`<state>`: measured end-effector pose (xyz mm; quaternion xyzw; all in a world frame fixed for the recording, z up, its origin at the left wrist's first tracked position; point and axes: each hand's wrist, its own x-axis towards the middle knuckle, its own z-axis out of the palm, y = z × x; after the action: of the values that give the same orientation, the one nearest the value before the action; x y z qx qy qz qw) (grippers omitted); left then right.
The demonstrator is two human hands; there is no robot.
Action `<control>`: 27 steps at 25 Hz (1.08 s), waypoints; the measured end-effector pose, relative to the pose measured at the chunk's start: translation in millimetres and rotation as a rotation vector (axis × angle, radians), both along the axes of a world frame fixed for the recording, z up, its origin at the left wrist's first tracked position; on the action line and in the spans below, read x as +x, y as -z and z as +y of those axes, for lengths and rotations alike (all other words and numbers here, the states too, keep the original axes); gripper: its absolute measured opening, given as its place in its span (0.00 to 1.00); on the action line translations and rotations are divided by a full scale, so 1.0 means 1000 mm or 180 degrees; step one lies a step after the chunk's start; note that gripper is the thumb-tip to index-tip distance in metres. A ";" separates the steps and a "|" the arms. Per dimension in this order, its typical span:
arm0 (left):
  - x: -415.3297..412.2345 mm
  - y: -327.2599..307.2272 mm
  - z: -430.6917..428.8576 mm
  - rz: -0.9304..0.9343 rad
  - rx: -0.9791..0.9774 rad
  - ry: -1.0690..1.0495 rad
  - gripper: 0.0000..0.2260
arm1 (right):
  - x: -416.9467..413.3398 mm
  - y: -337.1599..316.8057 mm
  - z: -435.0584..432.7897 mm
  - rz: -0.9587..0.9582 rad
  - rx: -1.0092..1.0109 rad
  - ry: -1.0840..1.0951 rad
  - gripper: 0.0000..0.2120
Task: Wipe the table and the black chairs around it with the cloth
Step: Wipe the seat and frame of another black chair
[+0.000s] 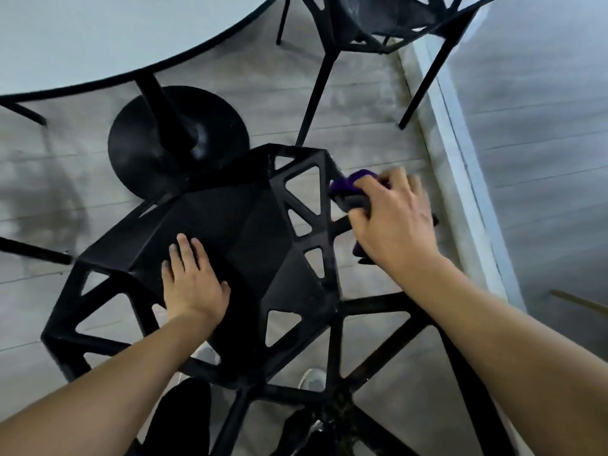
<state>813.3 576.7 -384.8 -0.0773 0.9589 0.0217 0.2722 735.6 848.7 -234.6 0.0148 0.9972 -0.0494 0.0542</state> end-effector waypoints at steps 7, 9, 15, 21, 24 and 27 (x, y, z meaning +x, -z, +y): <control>-0.066 -0.006 0.040 0.0067 0.0292 0.1698 0.45 | 0.036 0.014 0.050 -0.1205 -0.0350 0.0689 0.30; -0.086 -0.002 0.045 -0.0261 0.0139 0.1901 0.49 | 0.033 0.026 0.045 -0.0818 -0.0084 0.0646 0.26; -0.084 0.013 0.041 -0.0222 0.0038 0.1954 0.54 | -0.024 0.067 0.011 -0.0260 0.0333 0.0584 0.15; -0.084 0.013 0.040 -0.0304 0.0124 0.1873 0.53 | -0.145 0.125 -0.036 -0.0302 0.0416 0.0096 0.18; -0.087 0.014 0.041 -0.0348 0.0164 0.1837 0.53 | -0.168 0.136 -0.036 -0.0332 0.0108 -0.0024 0.15; -0.087 0.014 0.041 -0.0408 0.0227 0.1766 0.54 | -0.175 0.137 -0.041 -0.0409 0.0129 -0.0228 0.18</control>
<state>726.2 617.9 -398.4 0.1964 0.9229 -0.0249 0.3303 560.7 807.3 -371.5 -0.0166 0.9923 -0.0263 0.1195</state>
